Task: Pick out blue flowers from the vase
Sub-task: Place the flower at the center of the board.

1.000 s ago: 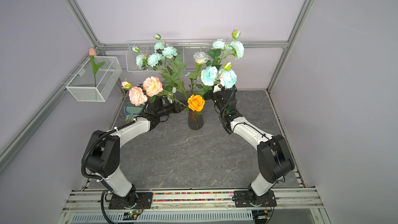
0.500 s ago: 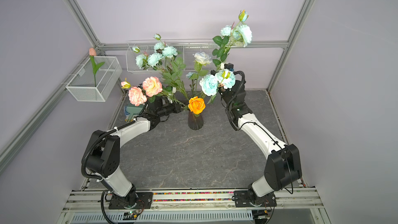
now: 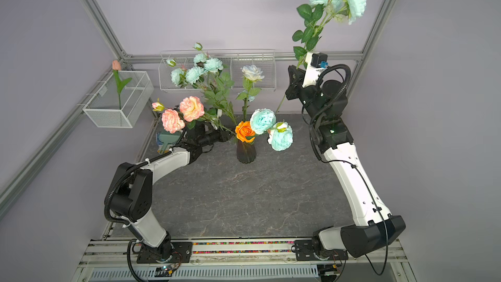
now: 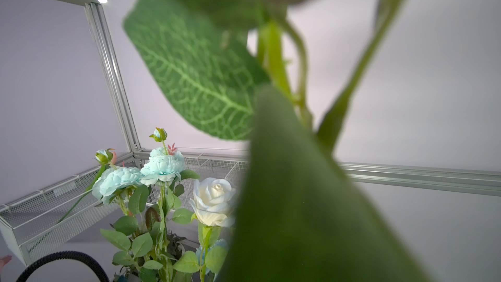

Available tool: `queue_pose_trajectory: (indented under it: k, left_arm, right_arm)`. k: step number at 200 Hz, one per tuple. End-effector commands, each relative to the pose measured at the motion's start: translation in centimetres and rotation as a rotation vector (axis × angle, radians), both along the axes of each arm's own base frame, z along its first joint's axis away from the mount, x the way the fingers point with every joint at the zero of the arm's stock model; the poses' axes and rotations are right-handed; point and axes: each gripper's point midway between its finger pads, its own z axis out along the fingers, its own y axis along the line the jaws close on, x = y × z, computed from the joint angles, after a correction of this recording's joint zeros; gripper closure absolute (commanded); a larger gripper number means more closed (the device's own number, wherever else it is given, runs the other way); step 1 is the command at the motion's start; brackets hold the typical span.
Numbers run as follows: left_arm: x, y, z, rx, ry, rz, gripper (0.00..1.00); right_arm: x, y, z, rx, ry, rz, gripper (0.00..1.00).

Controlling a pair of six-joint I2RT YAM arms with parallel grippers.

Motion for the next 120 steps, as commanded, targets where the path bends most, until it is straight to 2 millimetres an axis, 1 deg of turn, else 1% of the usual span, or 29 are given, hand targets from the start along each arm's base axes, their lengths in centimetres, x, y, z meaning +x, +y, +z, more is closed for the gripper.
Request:
queue_pose_trajectory:
  k: [1, 17, 38, 58, 103, 120]
  left_arm:
    - [0.4, -0.3, -2.3, 0.033, 0.050, 0.005, 0.65]
    - [0.4, -0.3, -2.2, 0.033, 0.049, 0.006, 0.65]
    - [0.4, -0.3, -2.2, 0.032, 0.045, 0.006, 0.65]
    - [0.6, -0.4, -2.3, 0.027, 0.049, -0.001, 0.65]
    - [0.7, -0.7, -1.9, 0.025, 0.045, -0.011, 0.65]
    - [0.6, -0.6, -1.7, 0.029, 0.041, -0.009, 0.65]
  right_arm:
    - [-0.9, -1.6, 0.3, -0.070, 0.037, -0.056, 0.94]
    - [-1.3, -2.1, 0.4, -0.088, 0.075, -0.062, 0.93]
    - [-1.4, -1.8, -1.6, -0.108, 0.171, -0.035, 0.93]
    - [-1.2, -1.3, -4.6, -0.111, 0.280, -0.006, 0.93]
    - [0.1, 0.0, -13.1, -0.080, 0.553, 0.046, 0.93]
    - [0.6, 0.1, -15.8, -0.073, 0.616, 0.041, 0.93]
